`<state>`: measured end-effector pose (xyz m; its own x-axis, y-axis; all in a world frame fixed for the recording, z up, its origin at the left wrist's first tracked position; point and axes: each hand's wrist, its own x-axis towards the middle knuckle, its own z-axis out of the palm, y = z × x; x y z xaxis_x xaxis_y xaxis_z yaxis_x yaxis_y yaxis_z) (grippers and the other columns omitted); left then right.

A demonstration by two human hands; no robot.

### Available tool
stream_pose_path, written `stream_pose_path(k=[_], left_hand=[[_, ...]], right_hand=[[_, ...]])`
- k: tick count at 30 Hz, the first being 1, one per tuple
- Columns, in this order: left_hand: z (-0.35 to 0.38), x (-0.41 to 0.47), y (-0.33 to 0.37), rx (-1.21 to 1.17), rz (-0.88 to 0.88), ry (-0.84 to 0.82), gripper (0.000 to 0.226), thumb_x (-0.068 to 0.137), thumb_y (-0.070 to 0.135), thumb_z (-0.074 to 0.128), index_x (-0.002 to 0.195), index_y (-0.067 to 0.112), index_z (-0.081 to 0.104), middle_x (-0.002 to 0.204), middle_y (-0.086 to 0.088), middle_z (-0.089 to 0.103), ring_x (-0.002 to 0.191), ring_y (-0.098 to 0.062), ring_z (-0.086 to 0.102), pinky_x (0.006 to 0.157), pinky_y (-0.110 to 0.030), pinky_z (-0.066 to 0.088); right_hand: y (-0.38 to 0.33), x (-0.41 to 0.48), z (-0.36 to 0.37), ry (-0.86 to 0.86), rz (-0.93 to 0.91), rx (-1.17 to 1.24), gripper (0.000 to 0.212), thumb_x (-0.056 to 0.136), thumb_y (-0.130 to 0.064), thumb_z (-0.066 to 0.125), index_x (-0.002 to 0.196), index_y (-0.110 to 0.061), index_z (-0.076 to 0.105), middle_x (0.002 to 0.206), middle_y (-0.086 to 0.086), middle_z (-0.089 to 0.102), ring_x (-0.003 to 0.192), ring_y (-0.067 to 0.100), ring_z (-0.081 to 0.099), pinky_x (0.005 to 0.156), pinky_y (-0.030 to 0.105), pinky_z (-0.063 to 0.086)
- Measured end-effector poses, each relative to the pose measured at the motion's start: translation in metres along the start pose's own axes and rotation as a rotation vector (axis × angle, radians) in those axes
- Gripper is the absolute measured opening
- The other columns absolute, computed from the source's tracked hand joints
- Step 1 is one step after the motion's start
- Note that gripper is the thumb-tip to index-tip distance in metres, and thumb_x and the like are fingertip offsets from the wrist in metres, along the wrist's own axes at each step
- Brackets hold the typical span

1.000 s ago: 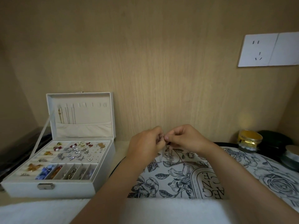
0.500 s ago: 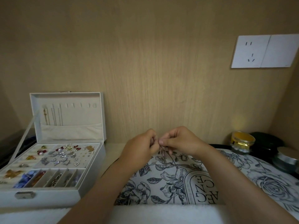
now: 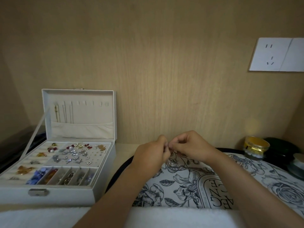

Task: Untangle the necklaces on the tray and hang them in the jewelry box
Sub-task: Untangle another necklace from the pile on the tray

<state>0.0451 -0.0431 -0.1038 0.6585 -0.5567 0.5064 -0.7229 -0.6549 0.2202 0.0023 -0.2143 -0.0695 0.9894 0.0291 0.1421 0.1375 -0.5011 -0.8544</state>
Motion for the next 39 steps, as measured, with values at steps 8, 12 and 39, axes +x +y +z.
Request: stream_pose_path(k=[8, 12, 39], left_hand=[[-0.001, -0.004, -0.002, -0.133, -0.02, -0.062, 0.008, 0.101, 0.032, 0.046, 0.101, 0.024, 0.048, 0.072, 0.011, 0.069, 0.061, -0.005, 0.062, 0.06, -0.03, 0.049], [-0.003, -0.002, -0.001, 0.042, 0.001, -0.028, 0.017, 0.1, 0.036, 0.043, 0.104, 0.021, 0.051, 0.075, 0.006, 0.067, 0.065, -0.014, 0.062, 0.059, -0.032, 0.046], [-0.022, 0.004, 0.012, -0.791, -0.469, -0.106, 0.011, 0.087, 0.025, 0.068, 0.078, 0.022, 0.074, 0.069, 0.007, 0.071, 0.058, -0.003, 0.058, 0.062, -0.024, 0.048]], right_hand=[[0.006, 0.001, 0.002, 0.017, -0.098, -0.113, 0.01, 0.087, -0.011, 0.072, 0.081, -0.014, 0.079, 0.074, 0.001, 0.075, 0.063, 0.004, 0.06, 0.061, 0.02, 0.049], [0.002, 0.0, 0.004, 0.009, -0.183, -0.346, 0.01, 0.081, -0.011, 0.071, 0.074, -0.018, 0.071, 0.07, -0.004, 0.07, 0.058, -0.002, 0.055, 0.059, 0.021, 0.049], [-0.014, -0.003, -0.009, -0.085, -0.084, -0.227, 0.029, 0.096, -0.018, 0.061, 0.067, -0.022, 0.061, 0.055, -0.014, 0.049, 0.051, 0.005, 0.039, 0.054, 0.024, 0.038]])
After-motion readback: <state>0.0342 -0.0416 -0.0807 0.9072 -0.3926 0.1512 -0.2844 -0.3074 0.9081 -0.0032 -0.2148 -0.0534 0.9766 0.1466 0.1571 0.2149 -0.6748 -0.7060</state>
